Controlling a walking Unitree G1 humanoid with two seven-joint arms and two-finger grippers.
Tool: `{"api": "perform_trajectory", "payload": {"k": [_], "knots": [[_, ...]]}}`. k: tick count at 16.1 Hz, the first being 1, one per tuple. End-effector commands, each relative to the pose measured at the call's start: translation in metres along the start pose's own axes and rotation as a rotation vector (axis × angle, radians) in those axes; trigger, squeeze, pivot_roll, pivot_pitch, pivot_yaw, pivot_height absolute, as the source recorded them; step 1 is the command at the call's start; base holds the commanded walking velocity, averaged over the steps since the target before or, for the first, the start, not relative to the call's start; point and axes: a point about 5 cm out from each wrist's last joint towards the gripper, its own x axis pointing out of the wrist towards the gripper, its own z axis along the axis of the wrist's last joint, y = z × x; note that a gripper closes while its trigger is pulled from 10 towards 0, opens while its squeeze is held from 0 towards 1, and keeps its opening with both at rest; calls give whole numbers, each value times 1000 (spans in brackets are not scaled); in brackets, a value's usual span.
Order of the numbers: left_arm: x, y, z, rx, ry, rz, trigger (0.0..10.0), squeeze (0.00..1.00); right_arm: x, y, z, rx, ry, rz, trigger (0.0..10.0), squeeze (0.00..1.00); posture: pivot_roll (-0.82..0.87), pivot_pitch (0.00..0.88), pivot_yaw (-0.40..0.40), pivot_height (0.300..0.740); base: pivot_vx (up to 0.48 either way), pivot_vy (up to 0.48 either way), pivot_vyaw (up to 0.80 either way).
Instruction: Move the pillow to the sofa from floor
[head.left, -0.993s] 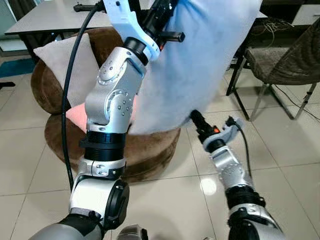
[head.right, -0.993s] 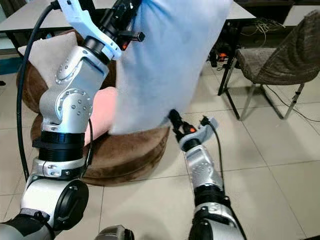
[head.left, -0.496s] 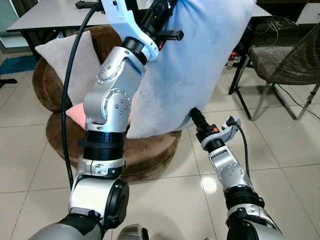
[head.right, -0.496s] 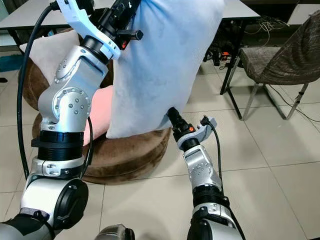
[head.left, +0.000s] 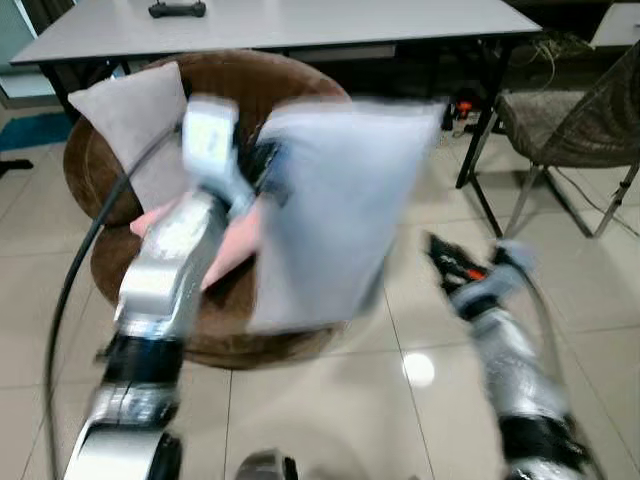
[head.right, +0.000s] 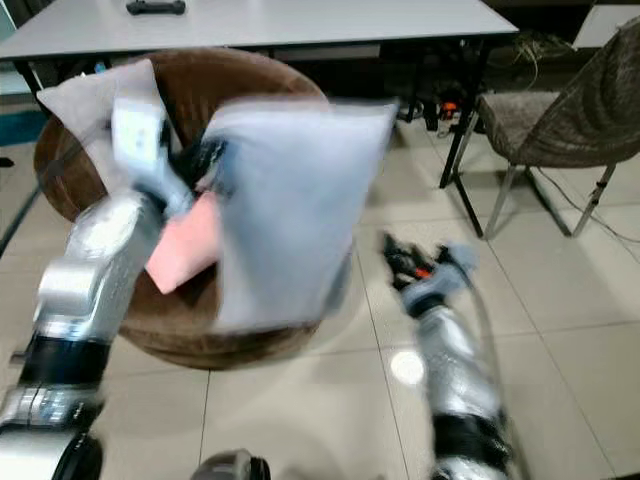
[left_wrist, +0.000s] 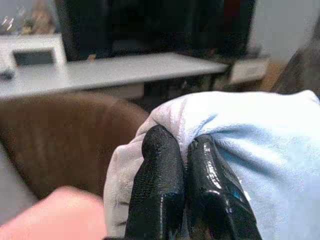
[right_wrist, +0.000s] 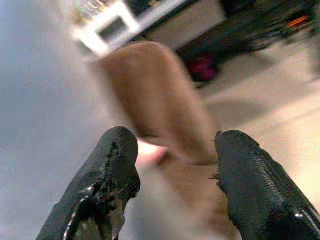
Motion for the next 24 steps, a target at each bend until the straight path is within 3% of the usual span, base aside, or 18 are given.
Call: {"api": "perform_trajectory", "payload": {"k": [1,2,3,4,6,8,10,11,12,14,15,19,22,24], "knots": [[-2,-3,20,68,-102,-11,0,0,-2,8,2,-110,14,11,10000,0,34,0,59,740,0,0,0],[-18,-4,5,68,-77,-3,0,0,-14,8,11,-243,-18,-15,10000,0,30,0,60,740,0,0,0],[-32,-7,-7,48,-62,16,7255,0,-21,12,20,-246,-61,-46,10000,0,5,0,70,740,0,0,0],[-39,-6,-16,26,-18,74,10000,0,-24,15,25,-251,-85,-62,10000,0,0,0,75,740,0,0,0],[-48,-8,-25,16,17,138,10000,0,-27,23,37,-300,-122,-82,10000,0,-12,0,65,740,0,0,0],[-60,-11,-46,72,78,160,10000,0,-32,30,35,-323,-118,-87,10000,0,-16,0,50,740,0,0,0],[-69,-12,-52,85,89,199,10000,0,-39,32,35,-487,-127,-159,10000,0,-35,0,45,740,0,0,0],[-69,-14,-51,78,70,204,10000,0,-39,26,28,-445,-42,-184,10000,0,-34,0,47,740,0,0,0],[-68,-15,-50,72,65,203,10000,0,-40,28,27,-385,-39,-145,10000,0,-35,0,50,740,0,0,0],[-64,-17,-49,101,75,197,10000,0,-40,27,28,-387,-45,-188,10000,0,-16,0,48,740,0,0,0],[-61,-20,-47,131,57,179,10000,0,-37,29,27,-337,-59,-185,10000,0,3,0,46,740,0,0,0],[-53,-13,-38,107,14,214,10000,0,-23,40,29,-308,-80,-146,10000,0,23,0,37,740,146,0,0],[-46,-13,-36,118,6,220,10000,0,-18,38,27,-293,-62,-166,10000,0,20,0,40,740,352,0,0],[-41,-12,-39,111,6,213,10000,0,-18,36,25,-285,-72,-179,10000,0,-25,0,84,740,368,0,0]]}}
